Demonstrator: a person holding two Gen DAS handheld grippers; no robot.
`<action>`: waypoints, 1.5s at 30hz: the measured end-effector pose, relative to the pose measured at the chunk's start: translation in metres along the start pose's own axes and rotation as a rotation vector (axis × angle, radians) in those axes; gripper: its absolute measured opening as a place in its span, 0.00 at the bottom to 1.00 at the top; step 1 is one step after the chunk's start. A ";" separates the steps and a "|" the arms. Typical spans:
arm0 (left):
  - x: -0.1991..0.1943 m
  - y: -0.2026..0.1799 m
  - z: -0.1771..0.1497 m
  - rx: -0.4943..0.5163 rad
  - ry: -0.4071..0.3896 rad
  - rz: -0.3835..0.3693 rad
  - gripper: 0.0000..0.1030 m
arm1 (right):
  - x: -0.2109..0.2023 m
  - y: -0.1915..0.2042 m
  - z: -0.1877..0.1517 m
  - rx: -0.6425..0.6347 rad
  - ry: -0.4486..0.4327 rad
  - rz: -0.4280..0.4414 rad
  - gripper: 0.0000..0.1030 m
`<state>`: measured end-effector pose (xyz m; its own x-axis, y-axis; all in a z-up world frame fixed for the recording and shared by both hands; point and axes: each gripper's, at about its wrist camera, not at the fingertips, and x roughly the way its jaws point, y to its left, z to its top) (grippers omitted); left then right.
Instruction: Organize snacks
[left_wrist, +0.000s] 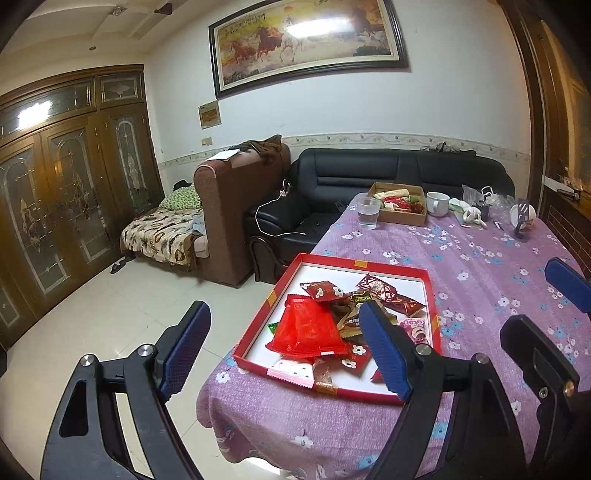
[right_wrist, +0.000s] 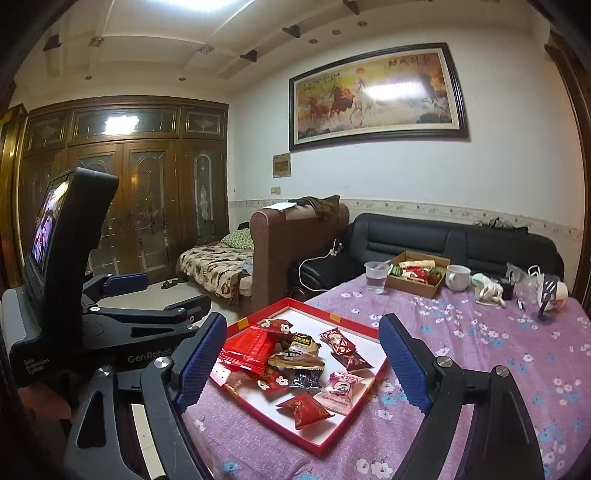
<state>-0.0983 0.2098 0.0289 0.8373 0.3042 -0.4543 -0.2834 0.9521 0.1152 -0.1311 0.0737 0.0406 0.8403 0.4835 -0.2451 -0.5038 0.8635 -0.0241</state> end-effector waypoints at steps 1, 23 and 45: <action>-0.003 0.002 -0.002 -0.002 -0.001 0.002 0.81 | -0.002 0.003 0.001 -0.003 -0.002 -0.003 0.83; -0.031 0.033 -0.012 -0.053 -0.034 0.048 0.81 | -0.028 0.034 0.011 -0.066 -0.032 0.026 0.84; -0.018 0.024 -0.012 -0.006 0.009 0.051 0.86 | -0.005 0.034 0.006 -0.064 0.022 0.032 0.84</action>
<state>-0.1254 0.2264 0.0293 0.8173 0.3517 -0.4563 -0.3283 0.9352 0.1328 -0.1515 0.1008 0.0464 0.8193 0.5069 -0.2679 -0.5428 0.8363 -0.0774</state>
